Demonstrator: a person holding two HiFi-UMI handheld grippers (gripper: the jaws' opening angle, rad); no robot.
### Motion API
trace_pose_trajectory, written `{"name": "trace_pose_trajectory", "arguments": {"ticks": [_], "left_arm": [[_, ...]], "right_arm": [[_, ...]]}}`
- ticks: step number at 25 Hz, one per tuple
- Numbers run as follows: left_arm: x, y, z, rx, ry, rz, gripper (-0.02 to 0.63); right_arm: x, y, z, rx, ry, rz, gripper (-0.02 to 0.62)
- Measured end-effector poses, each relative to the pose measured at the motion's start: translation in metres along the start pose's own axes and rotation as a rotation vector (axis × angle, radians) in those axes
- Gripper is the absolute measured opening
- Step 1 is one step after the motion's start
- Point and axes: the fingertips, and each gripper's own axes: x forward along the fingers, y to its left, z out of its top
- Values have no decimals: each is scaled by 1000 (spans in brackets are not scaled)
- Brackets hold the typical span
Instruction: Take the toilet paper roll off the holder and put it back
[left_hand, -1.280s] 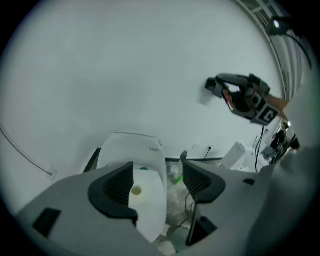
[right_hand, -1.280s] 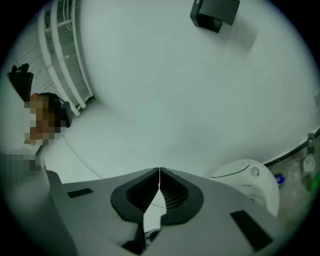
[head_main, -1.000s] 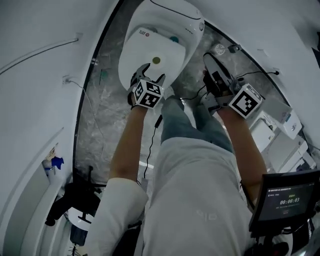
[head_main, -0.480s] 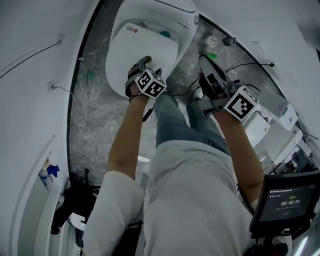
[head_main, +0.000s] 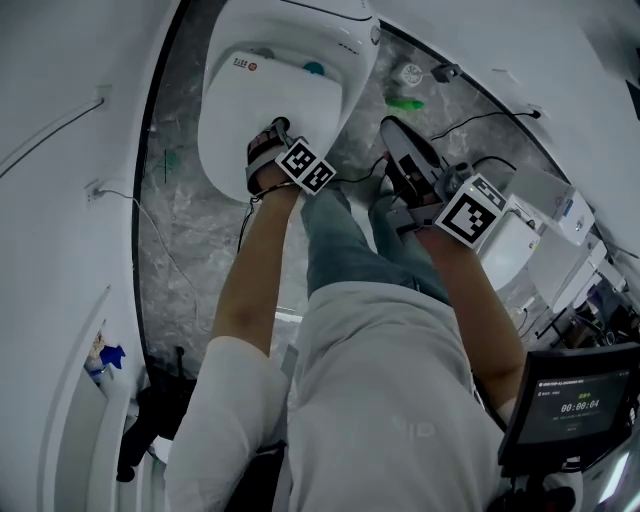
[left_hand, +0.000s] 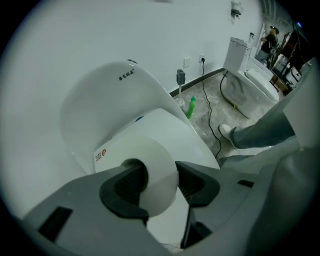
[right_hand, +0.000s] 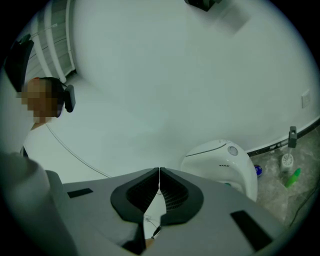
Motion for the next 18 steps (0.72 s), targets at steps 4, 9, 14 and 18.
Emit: {"name": "trace_pose_trajectory", "arguments": {"ticks": [4,9,14,18], "left_arm": [[-19,-3,11,-1,-1,40,184],[-43,-1,11,-111,-34,53,175],[-73,13,11,-287,-144,50,175],[-117,31,32,-444,-300,36,173]], "right_arm": [[-24,8,8,-6,-13,-1,11],[-44,18,19,-7,-31,7,11],[-42,17,24,-3,-51,17,11],[-43,15,33,-2,-77,31,11]]}}
